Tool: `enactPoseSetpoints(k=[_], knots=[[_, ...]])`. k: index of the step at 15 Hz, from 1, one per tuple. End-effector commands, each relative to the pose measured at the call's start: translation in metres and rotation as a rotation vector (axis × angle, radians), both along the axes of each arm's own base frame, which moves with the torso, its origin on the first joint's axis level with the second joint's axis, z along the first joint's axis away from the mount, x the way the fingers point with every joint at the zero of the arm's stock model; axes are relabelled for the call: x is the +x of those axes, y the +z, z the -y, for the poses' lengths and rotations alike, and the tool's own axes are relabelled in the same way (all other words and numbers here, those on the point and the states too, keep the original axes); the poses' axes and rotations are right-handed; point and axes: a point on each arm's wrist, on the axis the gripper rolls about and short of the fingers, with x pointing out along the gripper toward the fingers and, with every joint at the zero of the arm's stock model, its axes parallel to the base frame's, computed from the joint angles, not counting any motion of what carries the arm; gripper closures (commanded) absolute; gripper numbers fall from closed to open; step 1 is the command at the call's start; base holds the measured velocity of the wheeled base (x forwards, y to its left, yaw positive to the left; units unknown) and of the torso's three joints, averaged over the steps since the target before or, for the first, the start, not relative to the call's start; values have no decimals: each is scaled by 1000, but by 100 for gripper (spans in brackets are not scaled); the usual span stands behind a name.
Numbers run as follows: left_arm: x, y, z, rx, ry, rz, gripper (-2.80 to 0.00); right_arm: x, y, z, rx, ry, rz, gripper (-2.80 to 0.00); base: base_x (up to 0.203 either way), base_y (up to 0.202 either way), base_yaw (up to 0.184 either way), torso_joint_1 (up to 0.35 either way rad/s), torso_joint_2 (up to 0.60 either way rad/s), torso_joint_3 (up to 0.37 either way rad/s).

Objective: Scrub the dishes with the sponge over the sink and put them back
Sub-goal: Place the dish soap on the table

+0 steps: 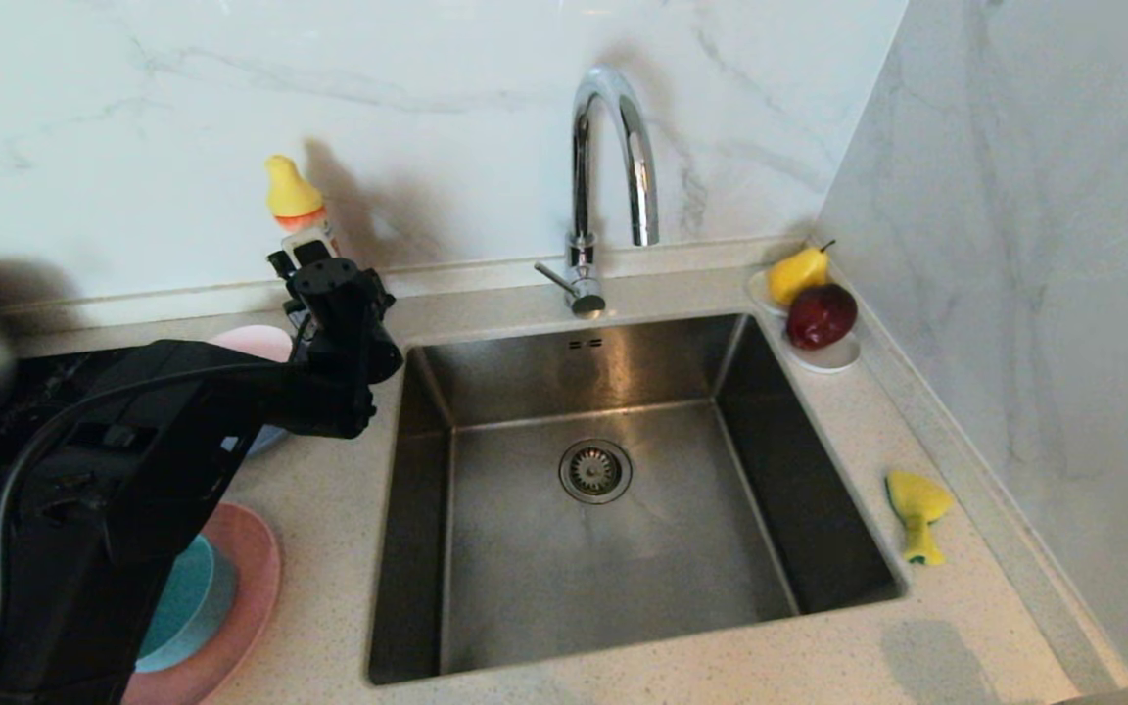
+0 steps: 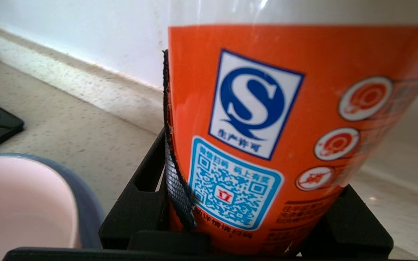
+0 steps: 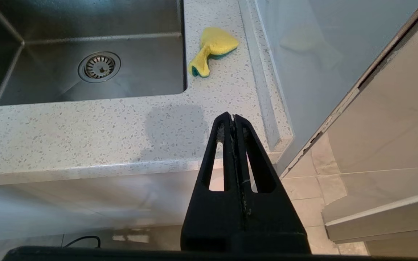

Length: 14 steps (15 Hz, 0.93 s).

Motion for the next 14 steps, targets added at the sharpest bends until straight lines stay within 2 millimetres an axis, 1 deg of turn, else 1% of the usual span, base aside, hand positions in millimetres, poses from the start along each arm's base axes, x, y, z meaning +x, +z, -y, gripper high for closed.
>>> enactPoseSetpoints(k=[1,5,6,11,14], knots=[[1,-2,-1,-2,6,1,0,0,0,0,0,0,0,0,0,0,0,0,0,0],[3,-5,-1,-3,6,-4,0,0,0,0,0,0,0,0,0,0,0,0,0,0],[2,-5,-1,-3,5,-4,-280,0,0,0,0,0,0,0,0,0,0,0,0,0],[0,2,-1,-5,6,13,-280,0,0,0,0,0,0,0,0,0,0,0,0,0],[-3,12,-1,-9,6,35,-280,0,0,0,0,0,0,0,0,0,0,0,0,0]])
